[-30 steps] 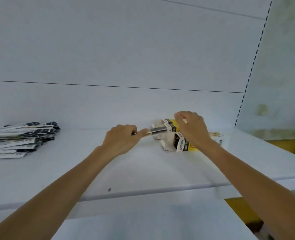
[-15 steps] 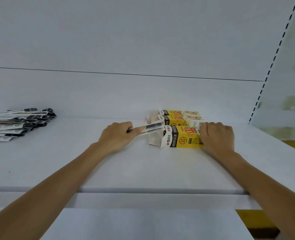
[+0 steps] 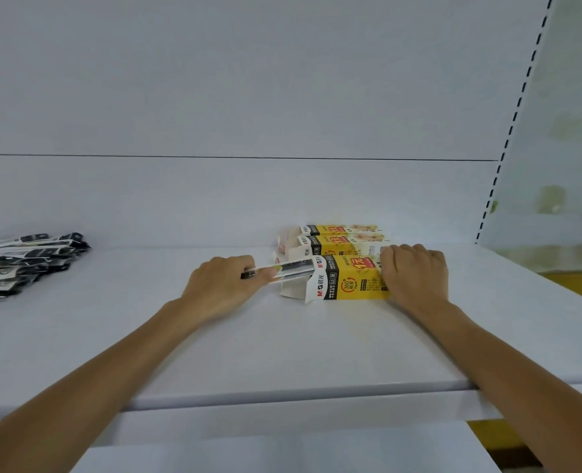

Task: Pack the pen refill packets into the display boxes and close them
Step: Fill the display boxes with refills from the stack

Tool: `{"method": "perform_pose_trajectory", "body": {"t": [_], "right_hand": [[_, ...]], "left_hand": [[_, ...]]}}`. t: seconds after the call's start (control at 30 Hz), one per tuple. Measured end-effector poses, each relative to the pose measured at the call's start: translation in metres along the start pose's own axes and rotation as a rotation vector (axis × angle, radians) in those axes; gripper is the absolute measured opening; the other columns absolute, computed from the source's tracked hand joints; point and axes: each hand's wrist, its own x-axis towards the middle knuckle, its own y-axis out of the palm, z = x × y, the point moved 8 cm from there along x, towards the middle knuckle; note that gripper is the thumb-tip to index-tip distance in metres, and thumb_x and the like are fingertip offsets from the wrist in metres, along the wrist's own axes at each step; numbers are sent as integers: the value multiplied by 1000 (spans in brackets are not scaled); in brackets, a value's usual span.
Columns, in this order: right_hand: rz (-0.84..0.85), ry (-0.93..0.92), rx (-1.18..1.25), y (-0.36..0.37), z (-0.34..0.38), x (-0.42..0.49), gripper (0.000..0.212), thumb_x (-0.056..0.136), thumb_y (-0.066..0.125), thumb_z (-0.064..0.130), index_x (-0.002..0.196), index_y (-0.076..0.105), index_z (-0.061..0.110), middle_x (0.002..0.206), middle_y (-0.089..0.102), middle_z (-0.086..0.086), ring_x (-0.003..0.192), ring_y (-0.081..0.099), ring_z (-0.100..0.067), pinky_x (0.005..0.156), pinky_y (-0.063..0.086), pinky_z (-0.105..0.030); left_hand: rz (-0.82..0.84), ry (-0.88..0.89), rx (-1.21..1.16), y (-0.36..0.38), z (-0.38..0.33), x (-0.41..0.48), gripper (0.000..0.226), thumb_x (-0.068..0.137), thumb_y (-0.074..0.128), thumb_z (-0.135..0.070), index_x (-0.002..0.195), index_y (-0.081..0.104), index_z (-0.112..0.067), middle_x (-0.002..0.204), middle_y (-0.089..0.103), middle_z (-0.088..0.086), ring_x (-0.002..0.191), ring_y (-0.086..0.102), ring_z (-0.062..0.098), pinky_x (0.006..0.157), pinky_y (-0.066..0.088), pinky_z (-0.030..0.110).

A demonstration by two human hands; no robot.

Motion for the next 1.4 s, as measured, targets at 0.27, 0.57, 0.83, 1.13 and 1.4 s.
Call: {"method": "perform_pose_trajectory", "body": {"t": [0.27, 0.57, 0.83, 1.13, 1.4], "right_hand": [[47, -20, -31, -4, 2, 0, 27, 64, 49, 2, 55, 29, 17, 45, 27, 4, 42, 26, -18, 49, 24, -26], [171, 41, 102, 4, -2, -3, 48, 72, -5, 33, 61, 38, 15, 53, 29, 8, 62, 40, -23, 63, 26, -31], [148, 396, 328, -1, -34, -6, 41, 92, 40, 36, 116, 60, 10, 124, 57, -9, 116, 47, -28, 97, 33, -39], [398, 709, 542, 31, -67, -24, 35, 93, 38, 32, 80, 54, 3, 85, 62, -14, 73, 54, -29, 63, 38, -31], [432, 610, 504, 17, -52, -25, 35, 95, 34, 39, 101, 49, 8, 94, 55, -10, 86, 51, -29, 73, 37, -34]], "left_hand": [[85, 52, -36, 8, -6, -3, 52, 86, 41, -63, 63, 33, -17, 58, 39, -2, 57, 37, 17, 53, 24, 31], [184, 163, -154, 35, -65, 3, 34, 99, 32, -38, 67, 35, -25, 73, 50, -2, 75, 48, 21, 63, 32, 32], [-70, 17, -112, 5, -38, 17, 28, 88, 45, -41, 99, 57, -18, 101, 57, -5, 98, 53, 18, 82, 38, 34], [49, -147, -524, 12, -18, -4, 12, 78, 72, -17, 81, 64, -26, 87, 66, -5, 86, 59, 6, 69, 39, 11], [17, -131, -600, 32, -56, 5, 19, 88, 61, -17, 105, 62, -12, 114, 66, 7, 94, 55, 8, 58, 39, 3]]}}
